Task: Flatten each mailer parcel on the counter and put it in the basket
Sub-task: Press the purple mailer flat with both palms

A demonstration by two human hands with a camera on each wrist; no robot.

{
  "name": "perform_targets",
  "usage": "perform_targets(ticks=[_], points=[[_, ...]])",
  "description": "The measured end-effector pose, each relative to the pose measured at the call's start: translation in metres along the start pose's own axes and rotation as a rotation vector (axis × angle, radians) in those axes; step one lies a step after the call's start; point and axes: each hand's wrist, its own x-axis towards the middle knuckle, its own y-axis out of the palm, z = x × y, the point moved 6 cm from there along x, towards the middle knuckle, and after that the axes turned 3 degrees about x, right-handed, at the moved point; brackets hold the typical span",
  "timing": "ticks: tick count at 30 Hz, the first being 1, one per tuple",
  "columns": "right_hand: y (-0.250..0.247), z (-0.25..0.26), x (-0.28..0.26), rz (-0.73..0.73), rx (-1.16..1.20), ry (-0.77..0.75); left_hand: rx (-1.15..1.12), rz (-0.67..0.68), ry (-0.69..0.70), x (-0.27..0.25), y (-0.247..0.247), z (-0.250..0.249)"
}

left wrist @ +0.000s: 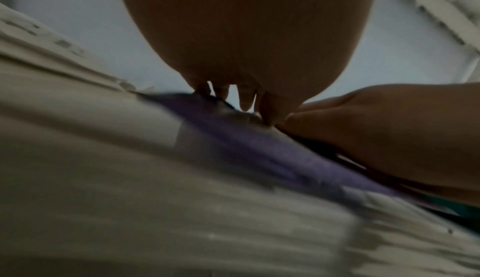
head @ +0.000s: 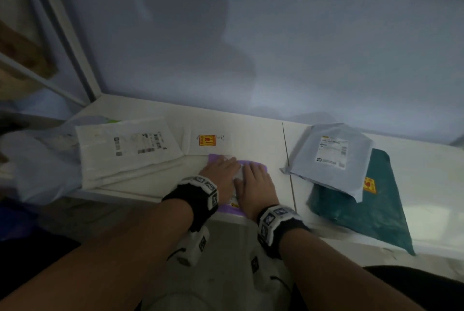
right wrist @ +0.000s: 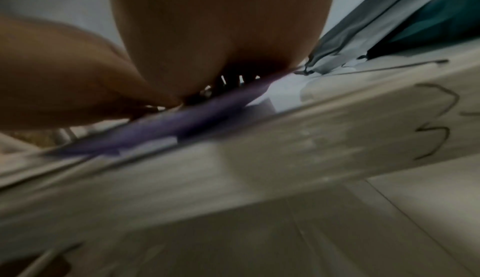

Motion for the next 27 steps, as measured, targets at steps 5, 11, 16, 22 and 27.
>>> perform_targets(ticks=[5,11,16,22,27], points=[[0.012,-0.008,-0.001,0.002,-0.033,0.024,0.061,-0.045,0.026,0.009,0.026,0.007],[0.014,-0.012,-0.002,-0.007,-0.052,0.005,0.1,-0.047,-0.011,-0.001,0.031,0.007],[0.014,-0.023,-0.005,0.054,-0.058,0.013,0.104,-0.084,-0.071,-0.012,0.031,0.009],[0.014,-0.028,-0.008,0.075,-0.07,0.014,0.092,-0.074,-0.085,-0.013,0.031,0.01],[0.015,-0.029,-0.006,0.097,-0.084,0.018,0.074,-0.058,-0.098,-0.013,0.033,0.014]])
